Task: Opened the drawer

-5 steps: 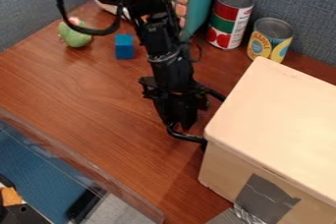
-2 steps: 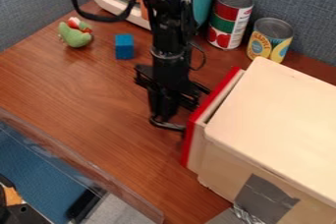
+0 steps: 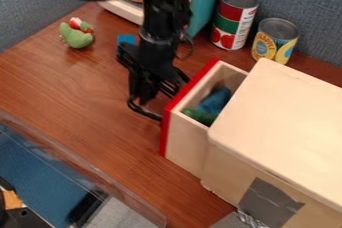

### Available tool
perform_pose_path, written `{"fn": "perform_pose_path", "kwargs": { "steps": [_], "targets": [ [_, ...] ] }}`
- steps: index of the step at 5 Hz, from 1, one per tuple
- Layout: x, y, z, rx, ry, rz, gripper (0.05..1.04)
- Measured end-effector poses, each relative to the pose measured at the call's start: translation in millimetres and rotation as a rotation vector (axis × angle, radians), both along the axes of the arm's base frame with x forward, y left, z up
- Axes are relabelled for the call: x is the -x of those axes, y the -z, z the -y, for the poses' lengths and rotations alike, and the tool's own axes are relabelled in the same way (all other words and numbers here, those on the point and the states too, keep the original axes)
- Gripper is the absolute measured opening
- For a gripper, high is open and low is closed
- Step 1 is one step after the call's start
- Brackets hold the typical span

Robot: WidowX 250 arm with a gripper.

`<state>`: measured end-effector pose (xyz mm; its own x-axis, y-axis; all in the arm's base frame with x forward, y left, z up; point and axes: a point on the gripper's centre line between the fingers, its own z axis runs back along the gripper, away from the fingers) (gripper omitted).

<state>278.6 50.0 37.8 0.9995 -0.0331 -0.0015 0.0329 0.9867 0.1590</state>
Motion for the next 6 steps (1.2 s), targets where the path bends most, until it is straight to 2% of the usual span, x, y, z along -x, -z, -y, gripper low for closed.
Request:
{"fn": "perform_pose_path", "kwargs": {
  "steps": [1,3,4,5,6],
  "targets": [
    [4,-3.1,-18,-0.022,-0.027,-0.013,0.129],
    [10,-11.1,-41,-0.034,-0.053,-0.009,0.129],
    [11,-11.3,-43,-0.04,-0.041,-0.012,0.171],
    [11,-13.6,-45,-0.032,0.003,-0.029,0.396],
    [9,-18.9,-49,-0.019,0.001,-0.034,0.712]
  ]
}}
